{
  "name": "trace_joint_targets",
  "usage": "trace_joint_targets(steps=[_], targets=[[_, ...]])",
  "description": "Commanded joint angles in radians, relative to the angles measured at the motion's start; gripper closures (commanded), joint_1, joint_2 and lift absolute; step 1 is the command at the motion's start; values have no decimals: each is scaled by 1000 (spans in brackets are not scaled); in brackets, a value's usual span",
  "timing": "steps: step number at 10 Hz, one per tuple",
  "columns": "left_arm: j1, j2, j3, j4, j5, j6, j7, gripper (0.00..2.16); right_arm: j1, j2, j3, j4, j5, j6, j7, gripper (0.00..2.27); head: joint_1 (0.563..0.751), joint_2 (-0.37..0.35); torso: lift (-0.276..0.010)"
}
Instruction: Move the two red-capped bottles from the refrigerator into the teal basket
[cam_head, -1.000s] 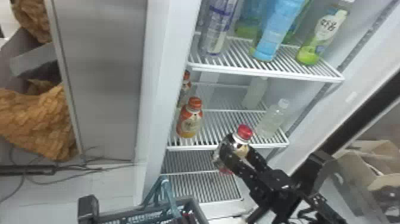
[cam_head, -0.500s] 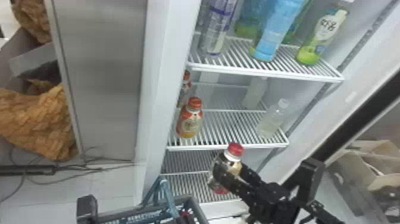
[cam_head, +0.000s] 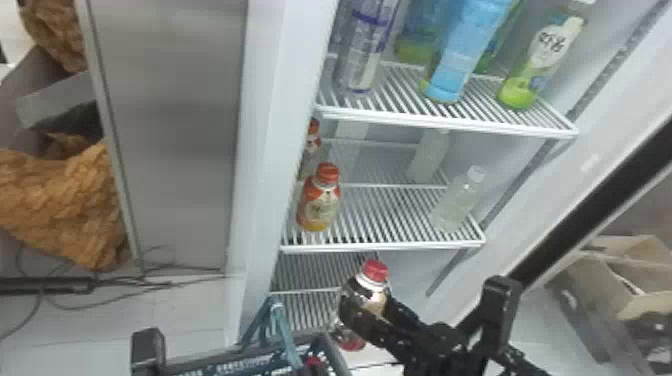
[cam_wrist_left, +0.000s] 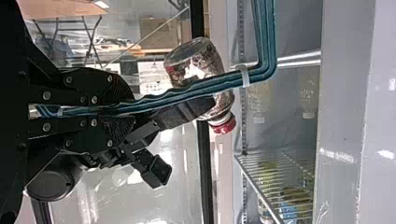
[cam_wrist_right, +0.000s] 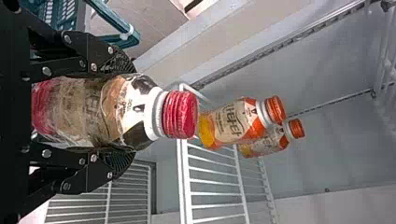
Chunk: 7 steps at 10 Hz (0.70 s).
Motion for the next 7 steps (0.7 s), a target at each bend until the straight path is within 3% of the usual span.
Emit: trace_joint_targets(steps=[1,7], targets=[[-2,0,0,0,0,0,0,1076,-2,-4,12,0,-15,24,2,714,695,-350,-228],[-2,0,0,0,2,3,0,1076,-25,-14,104,66,-83,95,3,713,695,-350,-228]])
